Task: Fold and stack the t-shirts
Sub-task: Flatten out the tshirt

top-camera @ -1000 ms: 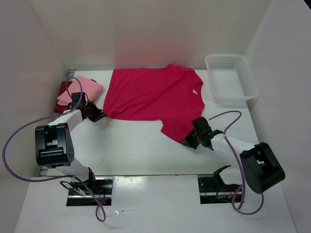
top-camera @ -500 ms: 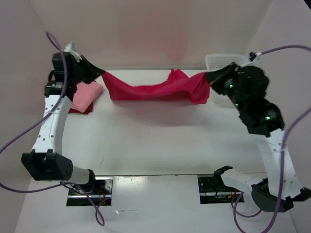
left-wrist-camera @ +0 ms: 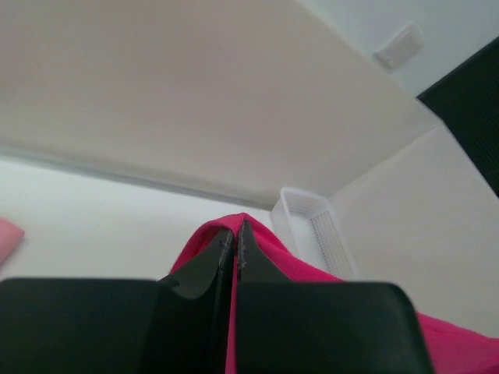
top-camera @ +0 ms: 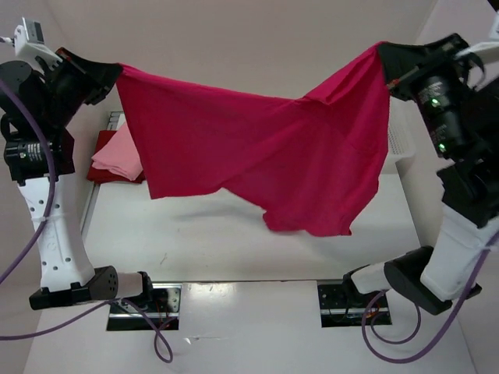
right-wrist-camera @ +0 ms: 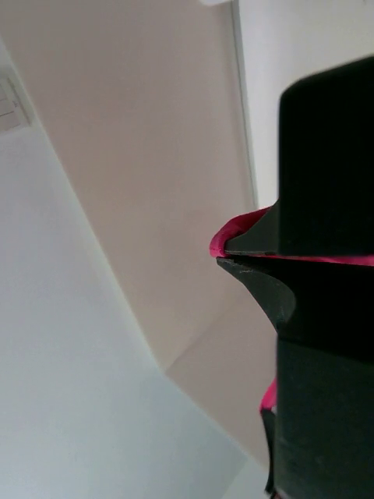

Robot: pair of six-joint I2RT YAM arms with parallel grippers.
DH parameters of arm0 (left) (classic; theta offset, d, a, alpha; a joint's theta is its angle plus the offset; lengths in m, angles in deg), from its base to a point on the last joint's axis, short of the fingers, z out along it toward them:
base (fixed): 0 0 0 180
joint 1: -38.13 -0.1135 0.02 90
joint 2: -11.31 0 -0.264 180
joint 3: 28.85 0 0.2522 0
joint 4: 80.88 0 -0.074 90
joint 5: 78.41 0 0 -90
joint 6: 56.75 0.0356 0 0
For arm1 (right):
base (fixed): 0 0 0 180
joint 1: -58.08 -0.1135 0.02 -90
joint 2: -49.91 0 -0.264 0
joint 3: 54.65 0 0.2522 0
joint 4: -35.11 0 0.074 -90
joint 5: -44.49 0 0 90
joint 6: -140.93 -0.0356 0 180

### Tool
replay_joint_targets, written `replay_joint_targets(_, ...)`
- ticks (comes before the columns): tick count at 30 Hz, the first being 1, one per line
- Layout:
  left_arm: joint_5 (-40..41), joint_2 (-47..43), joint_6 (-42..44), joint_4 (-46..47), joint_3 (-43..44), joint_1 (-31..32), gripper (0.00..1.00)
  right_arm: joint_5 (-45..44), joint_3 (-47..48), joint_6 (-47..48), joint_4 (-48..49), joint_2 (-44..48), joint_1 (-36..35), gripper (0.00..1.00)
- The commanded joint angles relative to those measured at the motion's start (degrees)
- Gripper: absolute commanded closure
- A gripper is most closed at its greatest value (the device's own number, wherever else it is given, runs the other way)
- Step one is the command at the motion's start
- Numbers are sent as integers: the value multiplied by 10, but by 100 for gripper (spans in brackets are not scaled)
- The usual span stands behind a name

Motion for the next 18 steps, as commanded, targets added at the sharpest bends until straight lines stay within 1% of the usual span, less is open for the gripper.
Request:
replay_joint_targets(1, 8, 22, -12, 15, -61, -7, 100, 15, -63, 71, 38, -74, 12, 100)
replay_joint_targets(2, 20, 27, -12, 35, -79, 1, 100, 42, -80, 71, 53, -83, 33, 100)
replay_joint_targets(3, 30, 27, -12, 47, -124, 7, 100, 126, -91, 71, 62, -96, 59, 100)
replay_joint_targets(4, 36, 36, -12, 57, -143, 12, 100, 167, -108, 55, 82, -111, 105, 100)
replay_joint_targets(5, 36, 57, -12, 63, -156, 12, 100, 233, -121, 49, 96, -139, 123, 100)
replay_joint_targets(6, 41, 71, -12, 71, -165, 21, 100, 255, -130, 49, 106, -156, 135, 100)
replay_joint_targets(7, 53, 101, -6, 71, -170, 21, 100, 264, -123, 44, 106, -176, 142, 100)
replay_joint_targets(8, 53, 119, -6, 77, -170, 28, 100, 265, -110, 44, 99, -216, 142, 100)
replay_joint_targets(10, 53, 169, 1, 71, -150, 28, 100, 255, -66, 44, 92, -253, 142, 100)
replay_joint_targets(11, 53, 184, 1, 71, -126, 28, 100, 247, -47, 44, 84, -282, 142, 100)
replay_joint_targets(12, 53, 196, 1, 71, -110, 28, 100, 240, 3, 44, 76, -294, 142, 100)
replay_joint_targets(14, 48, 227, 1, 53, -70, 28, 100, 233, 53, 33, 70, -316, 147, 100)
replay_joint_targets(15, 42, 242, 1, 53, -28, 28, 100, 245, 64, 25, 81, -316, 152, 100)
replay_joint_targets(16, 42, 248, 1, 47, -9, 28, 100, 250, 72, 16, 89, -316, 158, 100)
replay_joint_targets(18, 14, 257, -13, 42, 27, 21, 100, 250, 105, 5, 95, -311, 166, 100)
